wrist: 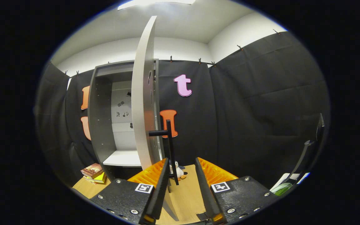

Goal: Open the shoe cabinet door, grab the shoes and put them into the shoe cabinet, then close the shoe cabinet door.

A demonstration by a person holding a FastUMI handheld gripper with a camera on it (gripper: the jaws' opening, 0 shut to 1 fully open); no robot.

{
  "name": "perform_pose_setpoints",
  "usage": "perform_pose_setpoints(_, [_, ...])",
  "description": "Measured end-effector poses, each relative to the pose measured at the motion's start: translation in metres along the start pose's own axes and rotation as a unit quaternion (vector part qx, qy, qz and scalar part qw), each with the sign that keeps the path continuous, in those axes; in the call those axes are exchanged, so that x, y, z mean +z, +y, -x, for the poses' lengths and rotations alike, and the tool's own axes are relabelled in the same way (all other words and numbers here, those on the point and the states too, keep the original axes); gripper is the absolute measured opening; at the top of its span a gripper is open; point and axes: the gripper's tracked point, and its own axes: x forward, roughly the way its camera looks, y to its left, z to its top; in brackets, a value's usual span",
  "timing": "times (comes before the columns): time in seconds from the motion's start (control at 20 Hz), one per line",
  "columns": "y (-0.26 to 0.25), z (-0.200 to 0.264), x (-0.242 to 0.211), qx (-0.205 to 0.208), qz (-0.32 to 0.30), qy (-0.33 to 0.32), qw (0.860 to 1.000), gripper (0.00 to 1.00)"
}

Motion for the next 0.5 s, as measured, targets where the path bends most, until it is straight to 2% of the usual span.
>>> perform_pose_setpoints(0.4, [-0.008,0.022,0.014,-0.022,0.006,-0.016,1.0,0.74])
perform_pose_setpoints(0.5, [-0.004,0.028,0.019,-0.023,0.008,-0.02,0.999,0.76])
